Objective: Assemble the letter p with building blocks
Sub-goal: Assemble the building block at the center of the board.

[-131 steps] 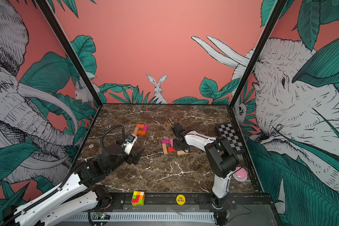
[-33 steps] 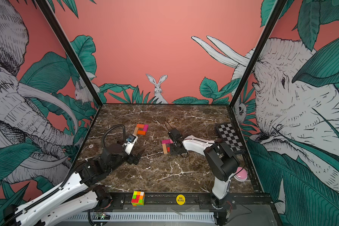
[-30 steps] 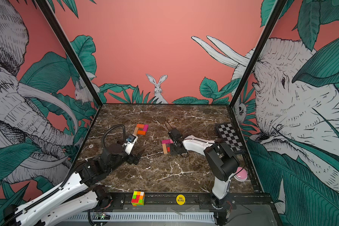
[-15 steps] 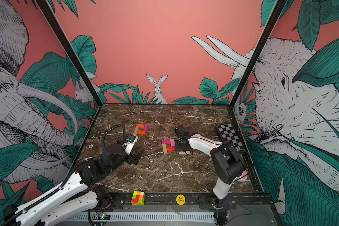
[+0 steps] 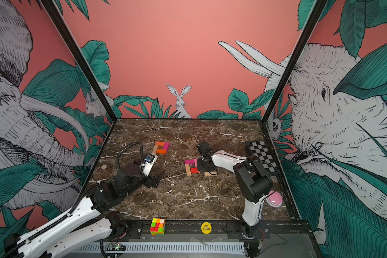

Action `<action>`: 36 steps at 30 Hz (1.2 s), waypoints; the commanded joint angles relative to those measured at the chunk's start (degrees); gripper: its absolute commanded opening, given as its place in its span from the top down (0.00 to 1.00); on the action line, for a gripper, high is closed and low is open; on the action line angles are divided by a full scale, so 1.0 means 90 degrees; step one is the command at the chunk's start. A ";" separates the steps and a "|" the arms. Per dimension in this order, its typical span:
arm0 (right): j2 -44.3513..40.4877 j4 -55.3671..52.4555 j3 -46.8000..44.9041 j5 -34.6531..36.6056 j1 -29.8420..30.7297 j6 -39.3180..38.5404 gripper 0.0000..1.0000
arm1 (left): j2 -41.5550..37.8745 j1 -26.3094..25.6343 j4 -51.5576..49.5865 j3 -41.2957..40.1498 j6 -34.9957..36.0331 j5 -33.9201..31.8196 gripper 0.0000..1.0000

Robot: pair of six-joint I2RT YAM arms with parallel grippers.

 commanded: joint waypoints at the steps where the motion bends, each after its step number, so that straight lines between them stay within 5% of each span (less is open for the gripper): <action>1: 0.0091 0.0036 0.0098 -0.0071 -0.0007 -0.0081 0.86 | 0.0007 0.0056 0.0072 0.0136 -0.0061 -0.0007 0.00; 36: -0.0132 -0.0058 0.0184 0.0042 -0.0230 -0.0165 0.85 | 0.0523 0.0067 0.0040 0.0194 -0.0268 -0.0113 0.01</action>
